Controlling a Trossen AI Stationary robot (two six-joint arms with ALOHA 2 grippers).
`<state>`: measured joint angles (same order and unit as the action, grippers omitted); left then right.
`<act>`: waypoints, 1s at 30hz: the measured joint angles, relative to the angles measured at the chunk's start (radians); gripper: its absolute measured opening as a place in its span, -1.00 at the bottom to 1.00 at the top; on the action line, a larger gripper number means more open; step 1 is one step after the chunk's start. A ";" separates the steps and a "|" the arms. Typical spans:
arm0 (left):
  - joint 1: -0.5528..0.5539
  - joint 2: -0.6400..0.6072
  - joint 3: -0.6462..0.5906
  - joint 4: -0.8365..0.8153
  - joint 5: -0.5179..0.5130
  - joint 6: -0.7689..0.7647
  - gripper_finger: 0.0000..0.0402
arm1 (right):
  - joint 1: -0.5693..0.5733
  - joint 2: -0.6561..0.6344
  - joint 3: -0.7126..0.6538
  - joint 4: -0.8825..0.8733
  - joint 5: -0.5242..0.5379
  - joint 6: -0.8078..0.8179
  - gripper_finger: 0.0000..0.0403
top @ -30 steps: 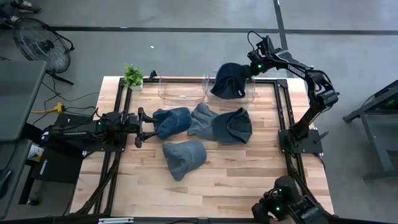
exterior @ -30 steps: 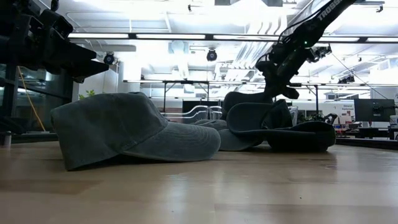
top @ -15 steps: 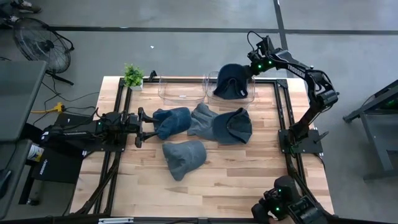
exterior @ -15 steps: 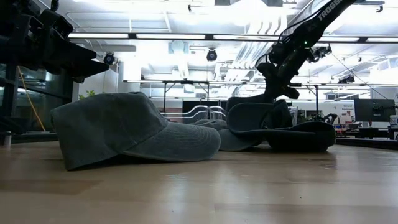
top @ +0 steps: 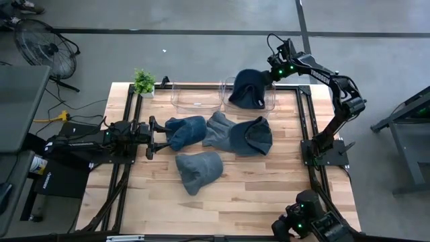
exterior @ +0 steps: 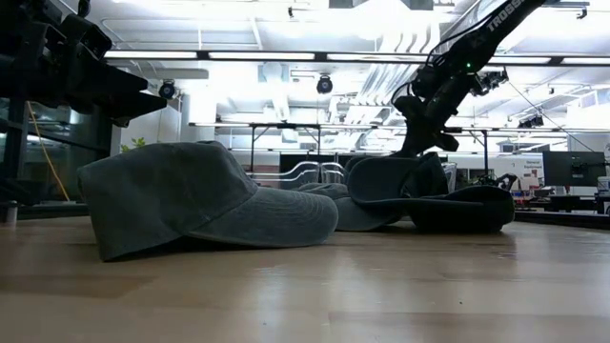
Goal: Pick & Place hat
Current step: Put the bottom blue cap into the right transparent bin, then put the right blue cap into the right transparent bin
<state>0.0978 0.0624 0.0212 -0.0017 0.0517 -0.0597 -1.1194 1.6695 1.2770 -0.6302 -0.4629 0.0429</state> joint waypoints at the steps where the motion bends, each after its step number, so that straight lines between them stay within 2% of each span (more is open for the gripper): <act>1: 0.000 0.000 0.000 0.000 0.000 0.000 0.40 | 0.000 0.000 0.000 0.000 0.000 -0.001 -0.57; 13: 0.000 0.000 0.000 0.000 0.000 0.000 0.40 | -0.010 0.000 0.000 0.034 0.051 -0.026 -0.21; 22: 0.000 0.000 0.000 0.000 0.000 0.000 0.40 | -0.056 -0.024 -0.001 0.041 0.051 -0.042 -0.13; 25: 0.000 0.000 0.000 0.000 0.000 0.000 0.40 | -0.068 -0.063 -0.001 0.031 0.018 -0.074 -0.13; 30: 0.000 0.000 0.000 0.000 0.000 0.000 0.40 | -0.061 -0.154 -0.001 -0.007 -0.100 -0.205 -0.13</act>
<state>0.0978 0.0624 0.0212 -0.0017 0.0517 -0.0597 -1.1800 1.5156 1.2762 -0.6374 -0.5631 -0.1623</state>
